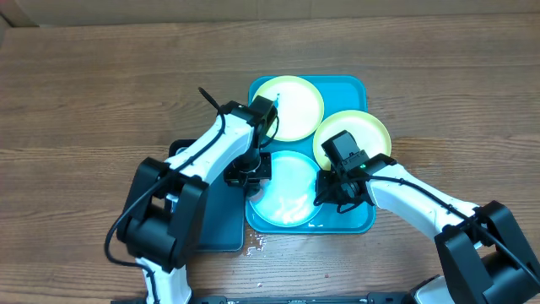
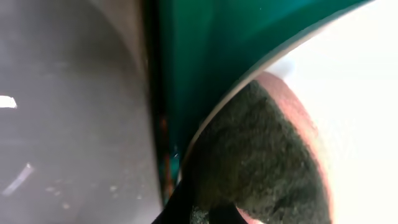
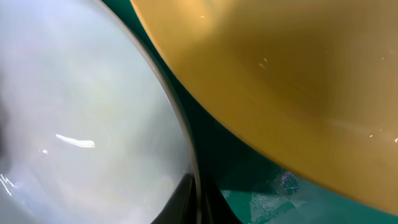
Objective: Clean dirty plates on tray and stack at the side
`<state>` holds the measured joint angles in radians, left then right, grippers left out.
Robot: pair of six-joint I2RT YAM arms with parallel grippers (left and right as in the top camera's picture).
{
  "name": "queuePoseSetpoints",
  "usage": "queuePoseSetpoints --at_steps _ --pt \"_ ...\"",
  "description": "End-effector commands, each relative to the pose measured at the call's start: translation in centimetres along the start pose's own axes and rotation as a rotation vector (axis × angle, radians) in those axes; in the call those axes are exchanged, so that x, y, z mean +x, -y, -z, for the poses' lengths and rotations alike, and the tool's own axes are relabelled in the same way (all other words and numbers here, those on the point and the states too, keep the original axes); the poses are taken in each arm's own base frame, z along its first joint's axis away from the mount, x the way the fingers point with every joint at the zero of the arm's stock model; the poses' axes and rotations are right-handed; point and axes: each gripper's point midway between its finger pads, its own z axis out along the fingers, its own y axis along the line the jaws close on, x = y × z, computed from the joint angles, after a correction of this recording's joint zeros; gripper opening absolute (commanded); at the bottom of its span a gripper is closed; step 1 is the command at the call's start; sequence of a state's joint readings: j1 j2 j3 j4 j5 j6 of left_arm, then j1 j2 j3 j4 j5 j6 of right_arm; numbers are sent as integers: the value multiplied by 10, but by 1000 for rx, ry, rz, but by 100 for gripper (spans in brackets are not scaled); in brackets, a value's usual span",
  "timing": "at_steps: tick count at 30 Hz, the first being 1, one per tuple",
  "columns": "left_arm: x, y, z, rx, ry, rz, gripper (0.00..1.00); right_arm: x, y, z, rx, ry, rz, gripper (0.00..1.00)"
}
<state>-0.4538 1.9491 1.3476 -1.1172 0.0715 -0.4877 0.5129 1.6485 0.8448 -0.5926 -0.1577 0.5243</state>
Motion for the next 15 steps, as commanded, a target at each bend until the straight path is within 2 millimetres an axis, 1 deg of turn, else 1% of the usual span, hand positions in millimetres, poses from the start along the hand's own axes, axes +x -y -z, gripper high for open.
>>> queuePoseSetpoints --at_steps 1,4,5,6,7,9,10,11,13,15 --pt "-3 -8 34 16 103 -31 4 5 17 -7 73 -15 -14 5" --pt "9 14 65 181 137 -95 4 5 18 -7 74 -16 -14 5" --pt "14 20 80 238 159 -122 4 6 18 -7 75 -17 -14 5" --pt "18 22 91 270 182 -135 4 6 18 -7 75 -18 -14 5" --pt "21 18 104 281 216 -135 4 6 18 -7 75 -18 -14 5" --pt "24 4 122 254 287 -120 4 6 18 -7 75 -18 -14 5" --pt "25 -10 130 205 327 -101 4 6 18 -7 75 -18 -14 5" --pt "25 -21 134 165 350 -87 4 6 18 -7 75 -18 -14 5" --pt "26 -49 138 45 385 -45 4 6 18 -7 75 -18 -15 5" --pt "29 -72 132 -51 373 -4 4 6 18 -7 75 -18 -17 5"
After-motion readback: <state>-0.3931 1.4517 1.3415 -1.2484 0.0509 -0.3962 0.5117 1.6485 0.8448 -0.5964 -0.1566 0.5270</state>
